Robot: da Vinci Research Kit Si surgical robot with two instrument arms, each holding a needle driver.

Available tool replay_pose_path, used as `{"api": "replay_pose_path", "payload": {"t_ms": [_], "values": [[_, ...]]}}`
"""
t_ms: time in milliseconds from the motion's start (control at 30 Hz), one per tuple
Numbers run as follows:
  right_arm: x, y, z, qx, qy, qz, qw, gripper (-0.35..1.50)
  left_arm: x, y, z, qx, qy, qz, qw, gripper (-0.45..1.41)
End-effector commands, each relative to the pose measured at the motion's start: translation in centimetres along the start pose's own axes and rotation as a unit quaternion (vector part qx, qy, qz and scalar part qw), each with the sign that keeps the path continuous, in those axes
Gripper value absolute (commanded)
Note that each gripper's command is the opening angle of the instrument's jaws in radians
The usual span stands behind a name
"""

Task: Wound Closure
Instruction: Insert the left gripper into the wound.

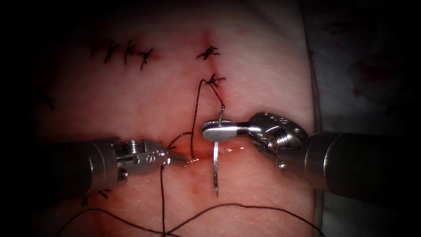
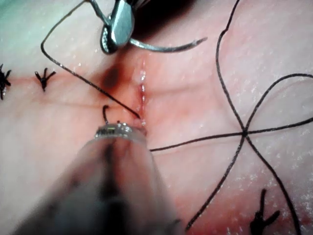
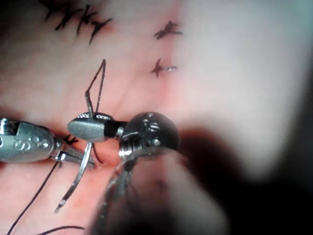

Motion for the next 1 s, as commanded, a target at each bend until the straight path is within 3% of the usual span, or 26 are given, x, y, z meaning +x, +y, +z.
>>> {"api": "replay_pose_path", "payload": {"t_ms": [33,400,467,733,867,1000], "values": [[-0.02,0.03,0.10,0.002,0.001,-0.006,1.000,-0.35,0.02,-0.05,0.10,-0.002,-0.002,0.001,1.000,-0.45],[-0.04,0.05,0.12,-0.001,0.002,-0.079,0.997,-0.35,-0.11,-0.14,0.38,-0.098,-0.058,0.004,0.993,-0.45],[-0.01,0.11,0.16,-0.014,0.006,-0.123,0.992,-0.35,-0.15,-0.08,0.41,-0.126,-0.079,-0.005,0.989,-0.45],[0.02,0.31,0.27,-0.044,0.008,-0.201,0.979,-0.35,-0.20,0.11,0.44,-0.169,-0.104,-0.057,0.979,-0.45],[-0.04,0.40,0.35,-0.057,0.016,-0.245,0.968,-0.35,-0.17,0.16,0.41,-0.174,-0.101,-0.059,0.978,-0.18],[-0.12,0.44,0.37,-0.062,0.021,-0.286,0.956,-0.35,-0.14,0.17,0.40,-0.177,-0.100,-0.063,0.977,-0.03]]}}
